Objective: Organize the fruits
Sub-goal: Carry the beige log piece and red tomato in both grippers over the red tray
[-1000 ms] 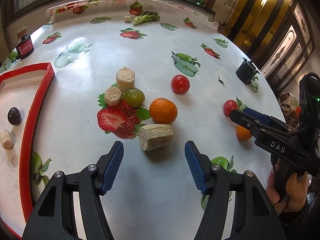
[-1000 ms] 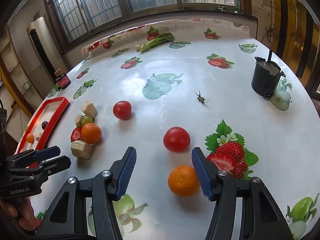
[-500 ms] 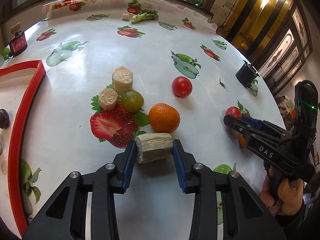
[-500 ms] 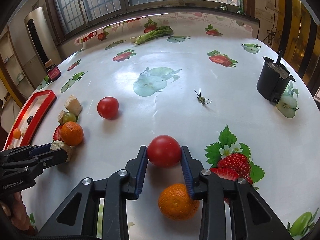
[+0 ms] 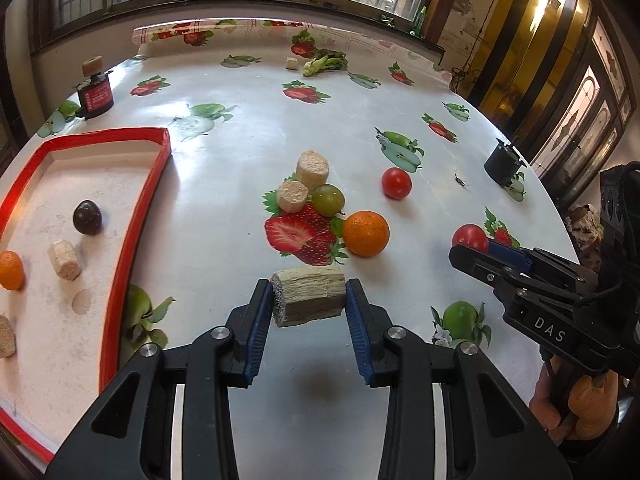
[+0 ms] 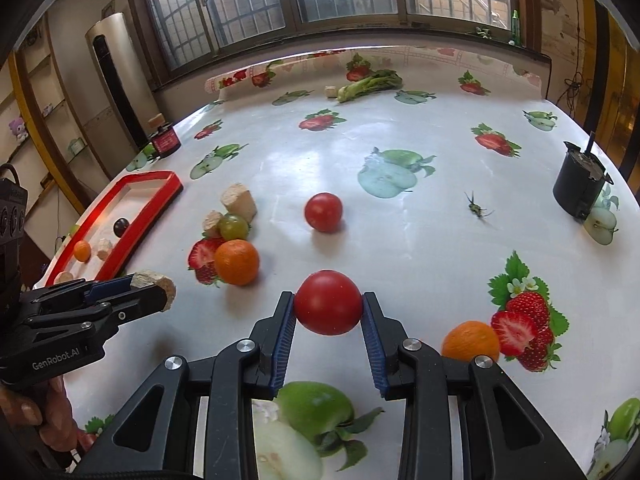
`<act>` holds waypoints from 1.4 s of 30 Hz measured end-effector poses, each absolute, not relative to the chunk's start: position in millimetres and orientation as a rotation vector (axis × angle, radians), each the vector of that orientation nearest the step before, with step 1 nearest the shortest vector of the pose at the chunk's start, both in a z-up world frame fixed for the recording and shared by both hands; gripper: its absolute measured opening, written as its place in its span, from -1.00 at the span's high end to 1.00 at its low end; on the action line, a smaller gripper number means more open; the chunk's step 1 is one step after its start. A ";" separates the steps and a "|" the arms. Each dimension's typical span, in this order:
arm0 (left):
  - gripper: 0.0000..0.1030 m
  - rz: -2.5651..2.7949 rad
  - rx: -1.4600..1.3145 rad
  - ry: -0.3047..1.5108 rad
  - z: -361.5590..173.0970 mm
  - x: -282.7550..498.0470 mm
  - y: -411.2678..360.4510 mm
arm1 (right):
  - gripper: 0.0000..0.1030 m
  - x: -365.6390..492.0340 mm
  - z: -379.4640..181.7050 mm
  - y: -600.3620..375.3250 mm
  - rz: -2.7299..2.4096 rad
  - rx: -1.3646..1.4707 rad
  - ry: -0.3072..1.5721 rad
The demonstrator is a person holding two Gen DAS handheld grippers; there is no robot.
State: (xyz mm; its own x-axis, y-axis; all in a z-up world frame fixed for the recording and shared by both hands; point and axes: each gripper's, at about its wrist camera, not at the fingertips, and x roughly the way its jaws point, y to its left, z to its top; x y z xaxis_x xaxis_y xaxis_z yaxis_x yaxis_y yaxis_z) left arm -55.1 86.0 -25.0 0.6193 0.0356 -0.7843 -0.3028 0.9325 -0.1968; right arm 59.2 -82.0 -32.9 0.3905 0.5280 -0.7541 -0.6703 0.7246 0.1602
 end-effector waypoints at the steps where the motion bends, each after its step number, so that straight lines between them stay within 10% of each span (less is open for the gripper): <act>1: 0.33 0.206 -0.324 0.881 -23.5 -58.9 87.4 | 0.34 55.3 -31.6 -78.2 0.778 -0.184 0.884; 42: 0.33 0.389 -0.392 0.817 -12.2 -125.8 160.9 | 0.34 -4.6 -15.4 28.4 1.005 -0.281 0.851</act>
